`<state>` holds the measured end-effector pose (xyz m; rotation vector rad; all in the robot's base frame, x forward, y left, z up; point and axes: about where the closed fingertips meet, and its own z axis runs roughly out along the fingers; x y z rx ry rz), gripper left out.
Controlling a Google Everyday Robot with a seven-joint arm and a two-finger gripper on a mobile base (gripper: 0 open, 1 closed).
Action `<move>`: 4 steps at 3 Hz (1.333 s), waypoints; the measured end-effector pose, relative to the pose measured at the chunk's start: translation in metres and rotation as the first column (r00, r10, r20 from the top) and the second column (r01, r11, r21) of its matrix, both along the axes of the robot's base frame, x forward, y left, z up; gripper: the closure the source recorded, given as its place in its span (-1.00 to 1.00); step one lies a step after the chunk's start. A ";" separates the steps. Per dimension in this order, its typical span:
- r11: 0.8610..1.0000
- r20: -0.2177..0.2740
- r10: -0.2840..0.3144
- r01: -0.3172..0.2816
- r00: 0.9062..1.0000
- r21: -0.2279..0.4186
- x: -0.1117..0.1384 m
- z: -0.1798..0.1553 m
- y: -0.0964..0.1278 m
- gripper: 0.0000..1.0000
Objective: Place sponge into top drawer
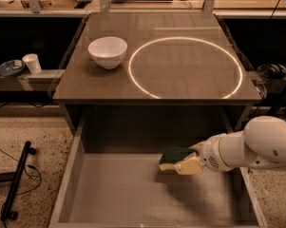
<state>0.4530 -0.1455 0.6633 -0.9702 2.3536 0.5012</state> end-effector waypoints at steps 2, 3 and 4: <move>1.000 0.000 0.000 0.000 1.000 0.000 0.000 0.000 0.000 -0.65; 1.000 0.000 0.000 0.000 1.000 0.000 0.000 0.000 0.000 -1.00; 1.000 0.000 0.000 0.000 1.000 0.000 0.000 0.000 0.000 -1.00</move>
Offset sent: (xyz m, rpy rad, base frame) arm 0.0000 0.0000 0.0000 0.0000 0.0000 0.0000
